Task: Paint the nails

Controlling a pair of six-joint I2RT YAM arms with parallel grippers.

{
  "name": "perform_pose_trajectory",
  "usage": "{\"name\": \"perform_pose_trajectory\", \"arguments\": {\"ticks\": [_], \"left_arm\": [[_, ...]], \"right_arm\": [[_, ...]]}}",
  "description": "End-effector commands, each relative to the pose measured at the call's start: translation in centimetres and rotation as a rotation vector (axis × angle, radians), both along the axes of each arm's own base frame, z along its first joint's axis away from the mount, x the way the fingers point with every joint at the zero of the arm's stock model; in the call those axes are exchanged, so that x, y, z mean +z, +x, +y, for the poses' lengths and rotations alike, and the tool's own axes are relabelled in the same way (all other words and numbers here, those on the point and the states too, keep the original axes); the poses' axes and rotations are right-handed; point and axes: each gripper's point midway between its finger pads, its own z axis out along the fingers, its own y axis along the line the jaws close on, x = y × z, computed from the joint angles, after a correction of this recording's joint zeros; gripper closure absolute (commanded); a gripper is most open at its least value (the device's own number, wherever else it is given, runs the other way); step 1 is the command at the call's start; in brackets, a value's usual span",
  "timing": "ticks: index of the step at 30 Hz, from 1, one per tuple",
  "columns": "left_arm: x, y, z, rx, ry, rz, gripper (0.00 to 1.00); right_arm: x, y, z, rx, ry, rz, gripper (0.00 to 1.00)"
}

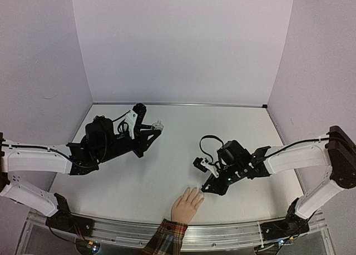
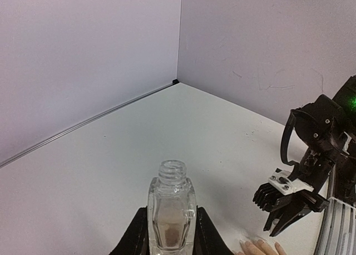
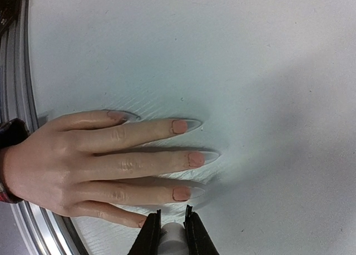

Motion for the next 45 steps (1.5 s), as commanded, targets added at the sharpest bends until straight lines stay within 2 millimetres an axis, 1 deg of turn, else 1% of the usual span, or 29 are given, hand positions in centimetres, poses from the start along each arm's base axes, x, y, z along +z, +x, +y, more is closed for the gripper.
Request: {"name": "perform_pose_trajectory", "arguments": {"ticks": [1, 3, 5, 7, 10, 22, 35, 45], "left_arm": [[2.7, -0.2, 0.3, -0.006, -0.053, -0.044, 1.00], [2.6, -0.2, 0.4, -0.006, -0.054, -0.044, 1.00], [2.7, -0.2, 0.4, -0.006, -0.055, -0.045, 1.00], [2.6, -0.2, 0.3, -0.007, -0.055, -0.043, 1.00], [2.7, -0.2, 0.1, -0.013, -0.056, -0.043, 1.00], [2.9, -0.2, 0.1, -0.014, -0.057, -0.044, 1.00], [2.9, -0.3, 0.3, -0.012, -0.057, -0.044, 1.00], [2.9, -0.3, 0.3, -0.012, -0.057, -0.044, 1.00]], "right_arm": [[2.0, 1.6, 0.2, -0.057, 0.023, -0.083, 1.00], [2.9, 0.6, 0.4, -0.017, 0.070, -0.065, 1.00], [3.3, -0.6, 1.0, 0.033, 0.106, -0.031, 1.00], [2.8, -1.3, 1.3, 0.063, 0.105, 0.000, 1.00], [2.3, -1.7, 1.6, 0.083, 0.096, 0.023, 1.00], [1.7, -1.0, 1.3, 0.051, 0.057, 0.006, 1.00], [1.2, -0.8, 1.4, 0.049, 0.040, 0.014, 1.00], [1.0, -0.1, 1.1, 0.019, 0.017, -0.011, 1.00]]}}
